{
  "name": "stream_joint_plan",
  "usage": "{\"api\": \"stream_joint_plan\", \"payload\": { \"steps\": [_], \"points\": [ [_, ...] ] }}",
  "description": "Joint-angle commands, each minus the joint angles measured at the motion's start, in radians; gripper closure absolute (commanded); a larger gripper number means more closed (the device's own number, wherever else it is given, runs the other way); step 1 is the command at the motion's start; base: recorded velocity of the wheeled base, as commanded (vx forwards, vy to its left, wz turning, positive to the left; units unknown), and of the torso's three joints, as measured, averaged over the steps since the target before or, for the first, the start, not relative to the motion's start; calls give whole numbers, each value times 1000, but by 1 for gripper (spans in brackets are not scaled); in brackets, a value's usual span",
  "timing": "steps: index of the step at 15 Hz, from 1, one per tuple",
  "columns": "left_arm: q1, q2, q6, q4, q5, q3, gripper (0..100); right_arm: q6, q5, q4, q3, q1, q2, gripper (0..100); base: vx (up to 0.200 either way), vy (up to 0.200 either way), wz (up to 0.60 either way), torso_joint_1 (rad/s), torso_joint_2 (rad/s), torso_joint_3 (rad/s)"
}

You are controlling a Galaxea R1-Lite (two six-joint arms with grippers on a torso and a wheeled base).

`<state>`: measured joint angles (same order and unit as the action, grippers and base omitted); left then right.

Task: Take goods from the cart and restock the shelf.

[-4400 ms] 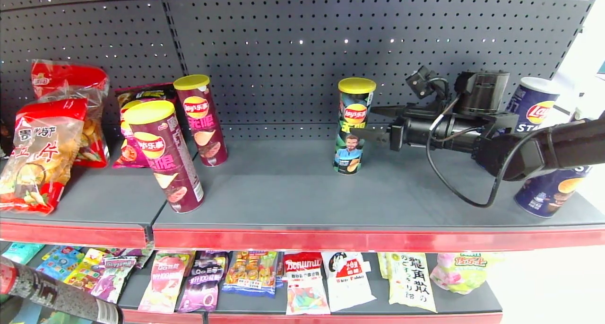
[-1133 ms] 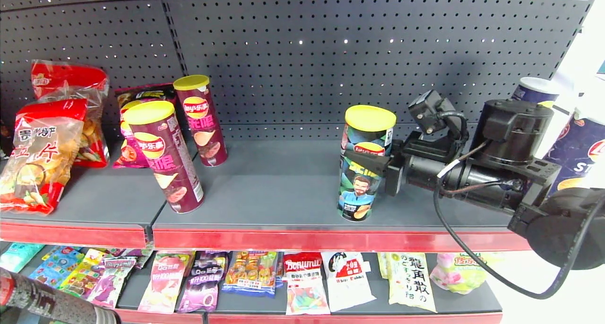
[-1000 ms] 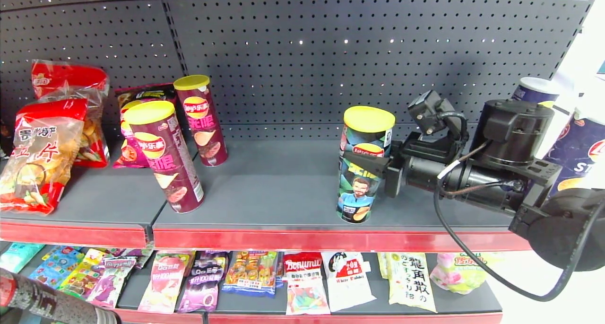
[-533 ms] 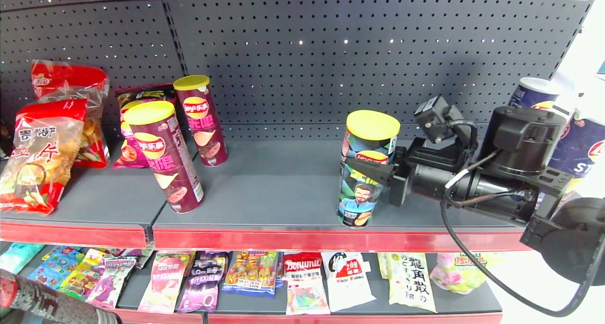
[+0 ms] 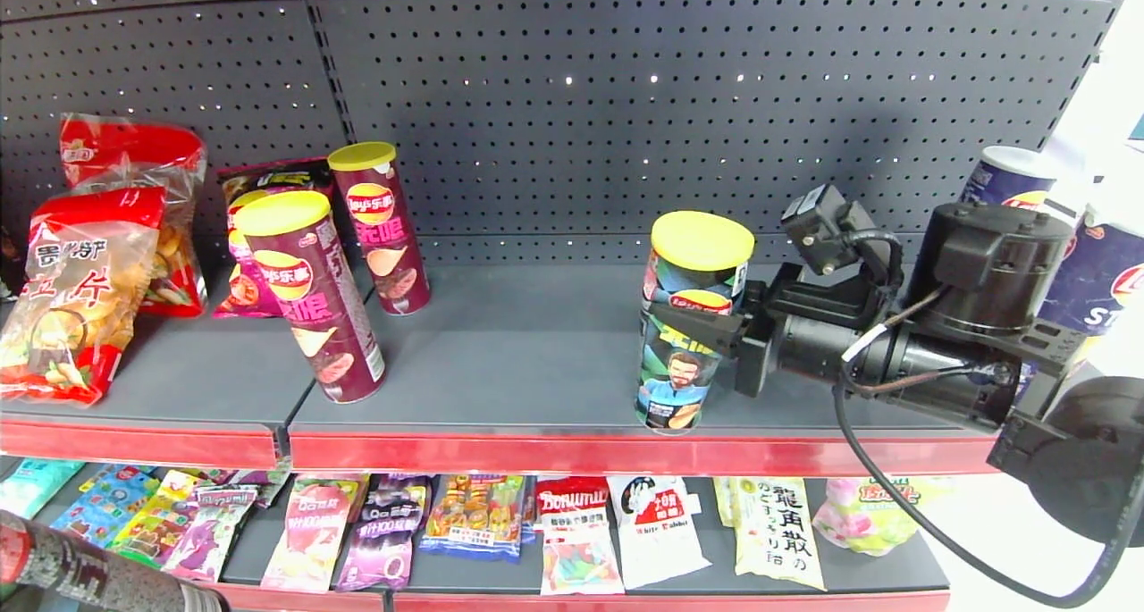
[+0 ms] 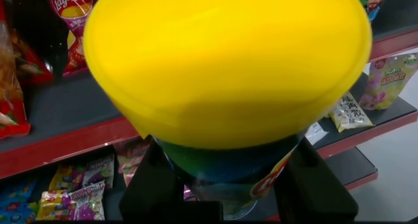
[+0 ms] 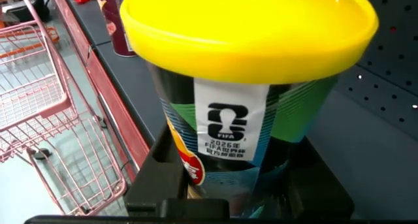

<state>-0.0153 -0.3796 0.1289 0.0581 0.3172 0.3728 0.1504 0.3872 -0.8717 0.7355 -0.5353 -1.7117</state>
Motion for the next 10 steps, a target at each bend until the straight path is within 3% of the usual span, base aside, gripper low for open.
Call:
{"api": "stream_joint_plan", "payload": {
  "steps": [1, 2, 10],
  "points": [
    [0, 4, 0, 0, 0, 2, 100, 1, -1, 0, 1, 3, -8, 100, 0, 0, 0, 0, 0, 0],
    [0, 2, 1, 0, -1, 2, 100, -3, 1, 0, 1, 3, -3, 0, 0, 0, 0, 0, 0, 0],
    [0, 2, 1, -1, 0, 5, 100, -8, -10, 0, -51, 28, 66, 0, 0, 0, 0, 0, 0, 0]
  ]
}}
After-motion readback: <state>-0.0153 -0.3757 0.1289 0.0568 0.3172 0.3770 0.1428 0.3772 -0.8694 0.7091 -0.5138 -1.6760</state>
